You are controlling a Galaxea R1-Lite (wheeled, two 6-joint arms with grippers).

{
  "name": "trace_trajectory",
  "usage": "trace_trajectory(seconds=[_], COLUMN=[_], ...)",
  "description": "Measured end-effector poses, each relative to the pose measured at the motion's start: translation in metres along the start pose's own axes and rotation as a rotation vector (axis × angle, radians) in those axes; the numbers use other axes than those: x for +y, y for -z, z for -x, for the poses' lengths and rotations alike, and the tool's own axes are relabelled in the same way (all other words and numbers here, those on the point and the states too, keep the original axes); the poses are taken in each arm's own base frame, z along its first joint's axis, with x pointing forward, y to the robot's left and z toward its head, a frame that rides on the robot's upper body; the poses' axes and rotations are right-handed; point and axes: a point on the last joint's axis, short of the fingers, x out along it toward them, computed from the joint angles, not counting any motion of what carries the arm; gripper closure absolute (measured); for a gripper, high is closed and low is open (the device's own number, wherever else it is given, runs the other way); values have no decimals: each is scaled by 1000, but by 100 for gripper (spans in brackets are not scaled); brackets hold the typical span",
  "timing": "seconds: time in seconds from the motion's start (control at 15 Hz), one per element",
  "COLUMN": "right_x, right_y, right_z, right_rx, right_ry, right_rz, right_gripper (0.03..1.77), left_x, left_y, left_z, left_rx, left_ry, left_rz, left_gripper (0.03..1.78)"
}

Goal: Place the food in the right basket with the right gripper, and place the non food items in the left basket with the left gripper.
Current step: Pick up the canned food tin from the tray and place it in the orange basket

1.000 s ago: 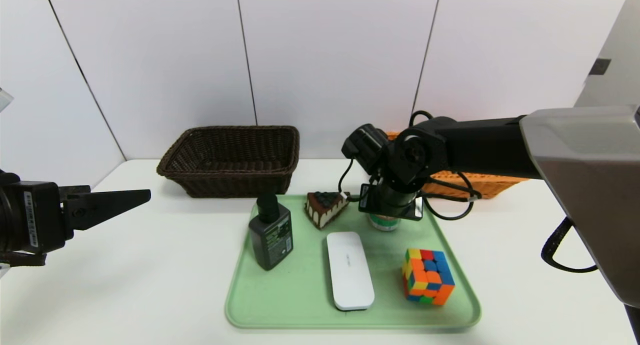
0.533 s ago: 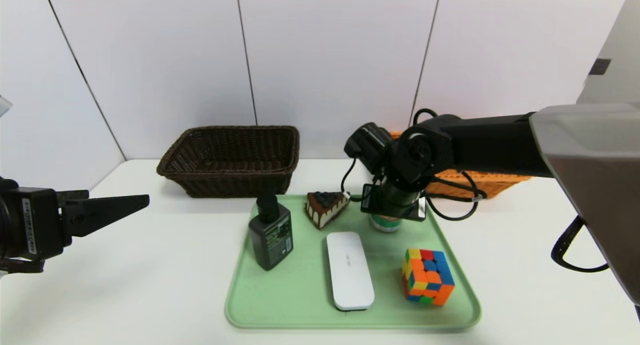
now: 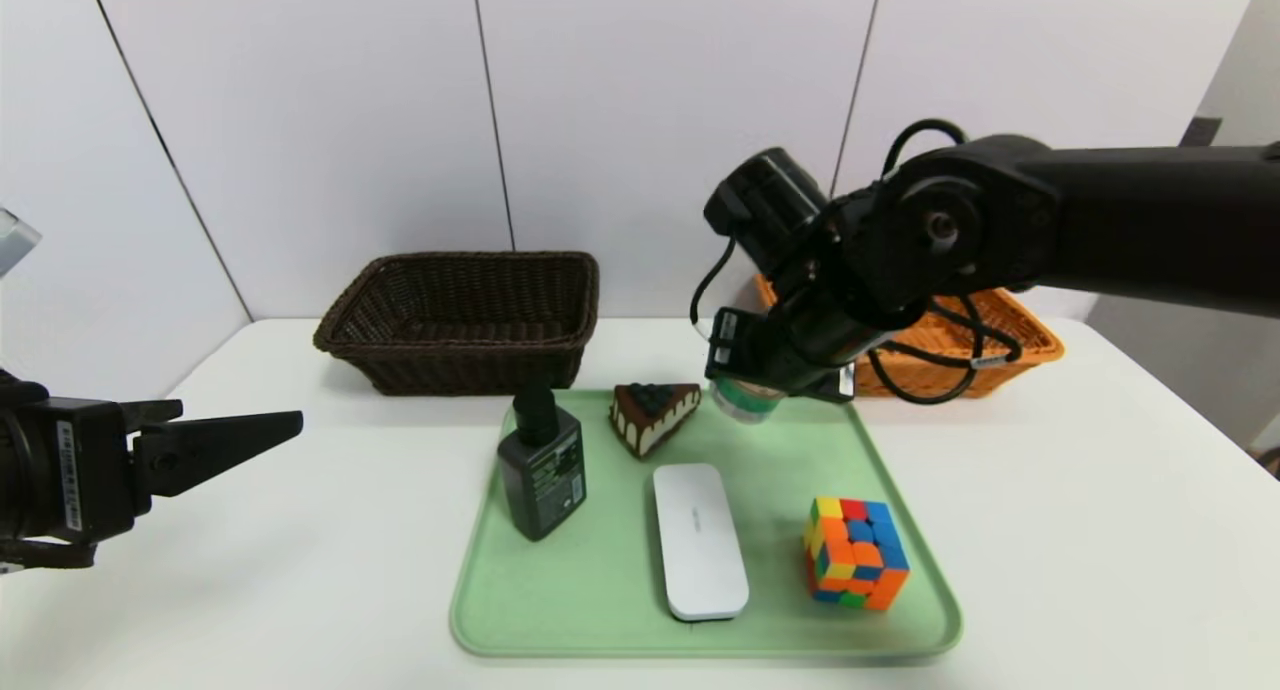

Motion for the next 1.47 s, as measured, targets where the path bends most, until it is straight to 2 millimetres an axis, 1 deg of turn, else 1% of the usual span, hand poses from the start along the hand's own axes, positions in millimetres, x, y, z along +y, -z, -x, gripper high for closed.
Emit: trace_trajectory(seconds=[0.13,0.2,0.27,0.33,0.47,0.6,0.73,0.87,1.07,1.47], right_x=[1,-1,-3,-9,-24,-49,-76,-97,-115,-136], right_y=[-13,-21,-30,-43,-65,-83,-102,-118,-125,-125], right_z=[27,37,44,49,50,42,29,14,-9,-50], right_rx=[-55,-91,-138,-203,-288,-320,-351,-395,-379,-323], right_ry=[-72,-102,-135,-166,-179,-141,-97,-76,-25,59], right_rz=[-26,-45,-70,-110,-172,-228,-287,-343,-373,-396], right_gripper=[72,72,78,81,82,82,82,82,82,82], left_x=[1,1,1,1,1,1,0,0,0,1], left_y=[3,4,4,4,4,4,5,5,4,4], left_z=[-1,-2,-2,-2,-2,-3,-3,-5,-7,-8], left_rx=[11,15,17,17,18,19,26,29,34,40], left_ry=[-2,-3,-3,-2,-2,1,18,20,22,23], left_rz=[0,0,0,0,0,0,1,1,2,2], left_gripper=[12,12,12,12,12,12,12,12,12,12])
